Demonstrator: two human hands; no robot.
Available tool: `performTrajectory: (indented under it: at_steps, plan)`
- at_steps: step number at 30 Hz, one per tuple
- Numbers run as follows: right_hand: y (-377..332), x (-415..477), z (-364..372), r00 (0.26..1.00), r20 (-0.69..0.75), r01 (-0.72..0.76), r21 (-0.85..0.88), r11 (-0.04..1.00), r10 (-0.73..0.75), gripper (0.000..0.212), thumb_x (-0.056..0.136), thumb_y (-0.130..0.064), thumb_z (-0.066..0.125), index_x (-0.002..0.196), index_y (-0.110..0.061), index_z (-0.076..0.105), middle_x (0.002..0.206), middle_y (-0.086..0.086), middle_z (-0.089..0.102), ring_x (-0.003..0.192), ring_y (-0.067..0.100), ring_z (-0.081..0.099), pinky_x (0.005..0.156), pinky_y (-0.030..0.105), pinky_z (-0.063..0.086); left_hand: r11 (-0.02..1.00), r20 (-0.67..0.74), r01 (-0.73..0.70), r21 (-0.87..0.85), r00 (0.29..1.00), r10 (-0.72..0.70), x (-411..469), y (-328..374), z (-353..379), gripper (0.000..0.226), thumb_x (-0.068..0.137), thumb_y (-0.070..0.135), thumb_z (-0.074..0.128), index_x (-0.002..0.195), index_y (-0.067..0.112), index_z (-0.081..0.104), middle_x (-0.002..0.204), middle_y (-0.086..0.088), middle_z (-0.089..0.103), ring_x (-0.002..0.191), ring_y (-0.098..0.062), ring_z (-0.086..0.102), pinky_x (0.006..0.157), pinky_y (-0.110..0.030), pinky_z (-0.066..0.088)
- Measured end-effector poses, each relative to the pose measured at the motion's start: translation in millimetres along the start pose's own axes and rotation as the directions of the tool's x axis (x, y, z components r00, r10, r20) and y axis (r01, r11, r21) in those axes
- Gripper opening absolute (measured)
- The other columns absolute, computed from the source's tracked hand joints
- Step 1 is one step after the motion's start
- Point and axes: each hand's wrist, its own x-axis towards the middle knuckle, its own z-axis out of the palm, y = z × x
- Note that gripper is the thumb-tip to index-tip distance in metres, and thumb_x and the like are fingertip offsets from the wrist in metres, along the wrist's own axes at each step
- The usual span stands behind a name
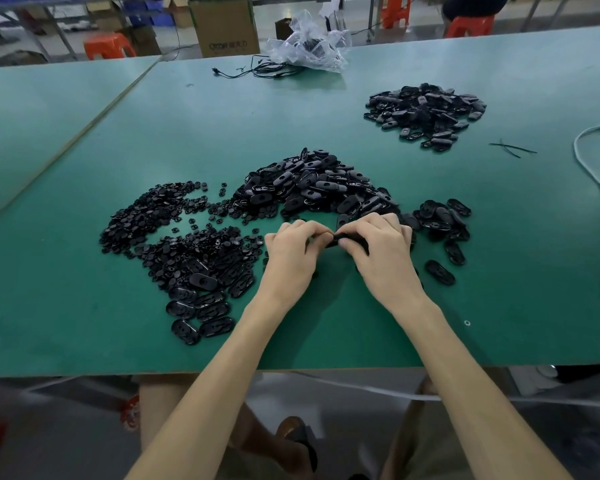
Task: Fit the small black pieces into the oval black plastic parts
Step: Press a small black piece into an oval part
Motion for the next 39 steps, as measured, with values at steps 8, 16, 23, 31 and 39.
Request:
performTrajectory:
  at_steps: [8,16,23,31,39]
  plan:
    - [0.0,0.7,-0.4,0.999,-0.042,-0.001,0.11,0.994,0.006,0.01,0.096,-0.015,0.073,0.105,-0.019,0.076,0.094,-0.017,0.061,0.103,0.017,0.053,0.093,0.03,0.029,0.979,-0.162,0.067,-0.194,0.982,-0.099,-1.3,1.2,-5.2,0.014,0.104,0.014,0.061,0.109,0.021,0.071,0.106,0.005,0.069,0.1,-0.004,0.06,0.081,-0.013,0.04]
    - [-0.8,-1.7,-1.1,0.999,-0.038,-0.016,0.13,0.991,0.021,0.009,0.096,-0.014,0.073,0.104,-0.017,0.076,0.091,-0.012,0.064,0.1,0.017,0.051,0.1,0.035,0.036,0.943,-0.308,0.193,0.27,0.945,-0.106,0.2,-2.7,-24.9,0.03,0.101,0.007,0.058,0.129,0.016,0.064,0.126,-0.001,0.057,0.121,-0.019,0.049,0.102,-0.025,0.022]
    - [-1.9,-0.9,-2.5,0.998,-0.038,-0.036,0.148,0.988,0.042,0.01,0.097,-0.013,0.072,0.105,-0.015,0.076,0.091,-0.008,0.066,0.1,0.016,0.051,0.1,0.045,0.045,0.677,-0.139,0.497,0.543,0.848,-0.511,15.7,-34.7,-65.2,0.074,0.11,0.05,0.032,0.162,0.0,0.015,0.17,-0.026,0.005,0.158,-0.04,-0.003,0.126,-0.056,-0.002]
    - [-1.9,0.3,-2.3,0.999,-0.041,-0.017,0.128,0.992,0.022,0.012,0.097,-0.013,0.072,0.108,-0.013,0.076,0.091,-0.009,0.064,0.1,0.014,0.049,0.096,0.034,0.047,0.844,-0.273,0.536,0.018,0.815,-0.512,15.4,-77.4,-102.2,0.041,0.108,0.039,0.049,0.119,0.004,0.068,0.097,-0.004,0.069,0.09,-0.022,0.064,0.092,-0.042,0.052]
    - [-1.4,0.1,-2.3,0.999,-0.043,-0.015,0.117,0.993,0.02,0.011,0.096,-0.012,0.073,0.107,-0.012,0.076,0.091,-0.005,0.066,0.1,0.014,0.049,0.087,0.019,0.037,0.816,-0.209,0.344,-0.465,0.853,-0.479,8.1,-81.1,-117.9,0.023,0.104,0.012,0.056,0.108,0.017,0.078,0.107,0.004,0.079,0.107,-0.01,0.071,0.098,-0.02,0.049]
